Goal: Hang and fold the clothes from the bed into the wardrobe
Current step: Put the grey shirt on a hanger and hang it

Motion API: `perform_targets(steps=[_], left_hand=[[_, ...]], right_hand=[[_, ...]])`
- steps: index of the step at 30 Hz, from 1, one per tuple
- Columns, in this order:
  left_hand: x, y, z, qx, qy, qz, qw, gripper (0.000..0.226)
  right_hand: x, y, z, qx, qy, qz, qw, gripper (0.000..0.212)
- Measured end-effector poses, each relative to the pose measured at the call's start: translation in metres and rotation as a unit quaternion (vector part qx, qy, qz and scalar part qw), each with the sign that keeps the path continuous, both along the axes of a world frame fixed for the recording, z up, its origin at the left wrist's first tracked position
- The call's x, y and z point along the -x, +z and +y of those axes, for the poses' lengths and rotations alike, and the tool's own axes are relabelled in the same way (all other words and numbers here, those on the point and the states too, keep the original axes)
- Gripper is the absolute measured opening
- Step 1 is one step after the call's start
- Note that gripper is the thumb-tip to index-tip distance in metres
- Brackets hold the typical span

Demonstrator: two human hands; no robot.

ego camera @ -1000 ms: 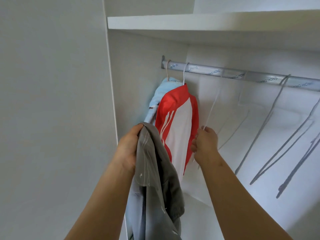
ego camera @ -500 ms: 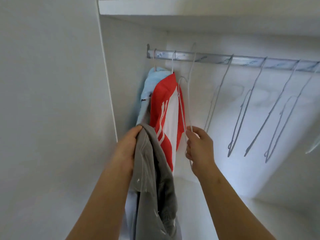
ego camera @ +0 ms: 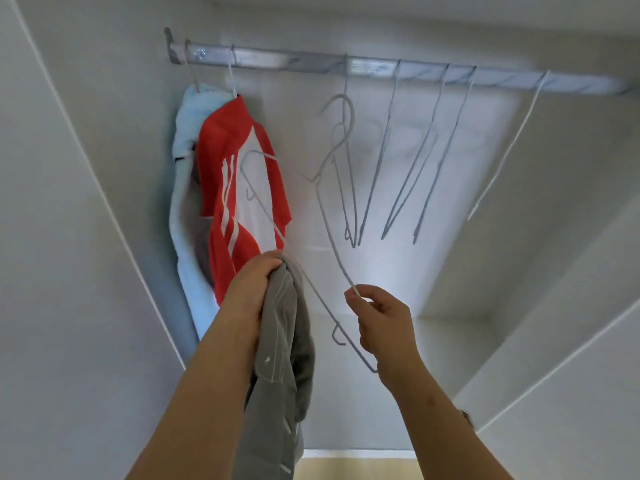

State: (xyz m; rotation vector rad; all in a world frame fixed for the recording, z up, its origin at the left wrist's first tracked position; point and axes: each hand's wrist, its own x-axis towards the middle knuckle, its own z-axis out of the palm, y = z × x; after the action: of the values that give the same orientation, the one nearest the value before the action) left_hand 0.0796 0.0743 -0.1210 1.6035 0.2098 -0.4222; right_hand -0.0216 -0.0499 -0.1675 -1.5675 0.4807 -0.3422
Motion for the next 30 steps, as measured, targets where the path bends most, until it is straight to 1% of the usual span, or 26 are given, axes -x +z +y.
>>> perform_targets(steps=[3, 4, 6, 9, 12, 14, 16, 18, 19, 21, 24, 26, 28, 30], left_hand=[[0.028, -0.006, -0.025, 0.093, -0.036, -0.039, 0.994, 0.038], [0.035, -0.009, -0.033, 0.094, -0.053, -0.055, 0.993, 0.04], [0.043, -0.003, -0.048, 0.09, -0.076, -0.055, 0.991, 0.041], [0.063, 0.004, -0.06, 0.123, -0.054, -0.027, 0.991, 0.028], [0.097, -0.006, -0.058, 0.235, -0.014, -0.016, 0.972, 0.038], [0.11, -0.012, -0.063, 0.257, -0.005, -0.023, 0.966, 0.048], [0.122, -0.014, -0.075, 0.239, -0.01, -0.03, 0.97, 0.056], [0.136, -0.016, -0.088, 0.196, -0.032, -0.045, 0.979, 0.052], [0.144, -0.018, -0.094, 0.163, -0.055, -0.056, 0.984, 0.048], [0.161, -0.023, -0.105, 0.094, -0.108, -0.086, 0.986, 0.046], [0.185, -0.025, -0.118, 0.03, -0.168, -0.118, 0.978, 0.045], [0.197, -0.023, -0.121, 0.014, -0.203, -0.106, 0.973, 0.034], [0.202, -0.023, -0.118, 0.005, -0.21, -0.106, 0.972, 0.021], [0.201, -0.024, -0.109, -0.072, -0.18, -0.157, 0.968, 0.009]], right_hand=[[0.031, -0.007, -0.026, 0.033, 0.028, -0.001, 0.999, 0.017], [0.044, -0.01, -0.037, 0.046, 0.036, 0.0, 0.998, 0.019], [0.072, -0.017, -0.059, 0.071, 0.049, 0.006, 0.996, 0.023], [0.11, -0.029, -0.084, 0.094, 0.06, 0.011, 0.994, 0.027], [0.14, -0.041, -0.101, 0.092, 0.06, 0.015, 0.994, 0.028], [0.155, -0.048, -0.111, 0.103, 0.052, 0.034, 0.993, 0.025], [0.167, -0.053, -0.12, 0.135, 0.055, 0.07, 0.987, 0.021], [0.175, -0.054, -0.122, 0.146, 0.067, 0.09, 0.983, 0.016], [0.177, -0.053, -0.122, 0.138, 0.073, 0.085, 0.984, 0.016], [0.179, -0.048, -0.119, 0.101, 0.084, 0.058, 0.99, 0.019], [0.182, -0.038, -0.11, -0.001, 0.101, -0.025, 0.995, 0.026], [0.184, -0.033, -0.105, -0.004, 0.089, -0.072, 0.993, 0.029], [0.185, -0.028, -0.102, 0.016, 0.066, -0.098, 0.993, 0.025], [0.184, -0.027, -0.1, 0.018, 0.044, -0.102, 0.994, 0.016]])
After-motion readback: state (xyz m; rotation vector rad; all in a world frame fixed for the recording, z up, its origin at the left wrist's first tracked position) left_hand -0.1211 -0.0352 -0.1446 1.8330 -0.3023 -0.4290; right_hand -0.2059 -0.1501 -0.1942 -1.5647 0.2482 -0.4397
